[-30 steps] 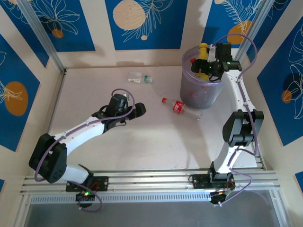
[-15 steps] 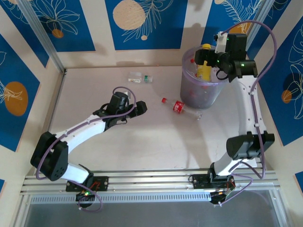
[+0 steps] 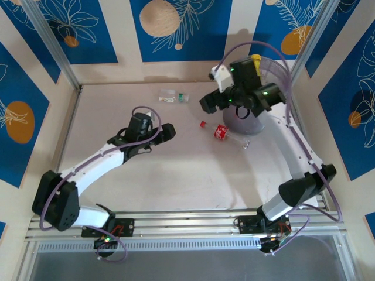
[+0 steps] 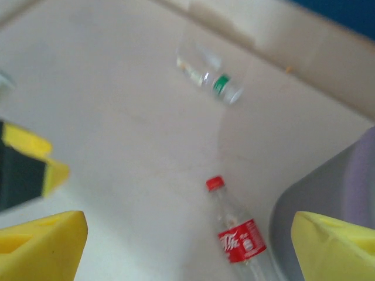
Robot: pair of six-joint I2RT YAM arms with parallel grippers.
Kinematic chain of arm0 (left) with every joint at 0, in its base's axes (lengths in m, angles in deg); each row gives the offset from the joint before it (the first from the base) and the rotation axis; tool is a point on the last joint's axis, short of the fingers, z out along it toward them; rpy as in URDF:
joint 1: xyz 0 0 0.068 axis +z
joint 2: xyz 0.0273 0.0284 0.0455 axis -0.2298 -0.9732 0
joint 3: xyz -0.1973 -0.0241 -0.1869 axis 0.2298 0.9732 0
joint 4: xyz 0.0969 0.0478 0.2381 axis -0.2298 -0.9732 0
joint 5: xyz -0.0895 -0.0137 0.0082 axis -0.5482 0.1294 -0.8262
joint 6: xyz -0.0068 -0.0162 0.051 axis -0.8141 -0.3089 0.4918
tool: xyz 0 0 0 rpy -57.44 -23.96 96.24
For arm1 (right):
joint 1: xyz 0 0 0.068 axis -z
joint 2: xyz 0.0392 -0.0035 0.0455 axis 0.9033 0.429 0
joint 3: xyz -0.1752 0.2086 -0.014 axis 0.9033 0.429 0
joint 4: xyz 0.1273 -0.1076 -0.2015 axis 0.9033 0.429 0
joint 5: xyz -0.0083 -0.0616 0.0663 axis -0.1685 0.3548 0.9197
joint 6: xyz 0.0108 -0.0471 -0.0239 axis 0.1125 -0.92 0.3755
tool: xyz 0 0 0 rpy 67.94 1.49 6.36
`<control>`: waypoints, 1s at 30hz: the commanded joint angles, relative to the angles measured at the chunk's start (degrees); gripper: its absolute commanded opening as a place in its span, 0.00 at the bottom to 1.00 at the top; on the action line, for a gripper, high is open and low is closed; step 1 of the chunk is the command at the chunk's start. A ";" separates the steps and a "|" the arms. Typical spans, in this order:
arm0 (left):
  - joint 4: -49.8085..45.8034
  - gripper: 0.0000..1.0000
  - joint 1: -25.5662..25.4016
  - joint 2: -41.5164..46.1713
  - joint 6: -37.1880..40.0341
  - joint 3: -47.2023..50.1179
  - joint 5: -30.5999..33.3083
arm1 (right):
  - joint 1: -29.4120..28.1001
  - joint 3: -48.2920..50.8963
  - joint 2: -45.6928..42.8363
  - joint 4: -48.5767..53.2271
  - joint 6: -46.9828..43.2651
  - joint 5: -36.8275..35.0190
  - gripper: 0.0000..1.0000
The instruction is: Put the plastic bottles in the bin
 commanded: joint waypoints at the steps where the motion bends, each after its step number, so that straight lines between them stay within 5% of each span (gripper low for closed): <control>1: -4.42 0.97 1.53 3.89 3.08 0.77 0.87 | -0.88 4.02 3.75 1.39 -5.48 -0.63 0.90; 13: -4.35 0.97 2.75 8.34 2.38 4.52 -0.34 | 0.79 10.48 18.34 -7.72 -11.34 -10.26 0.90; 30: -2.58 0.97 3.76 8.60 1.86 6.04 -1.24 | 3.77 10.83 29.21 -6.68 -12.63 -6.26 0.90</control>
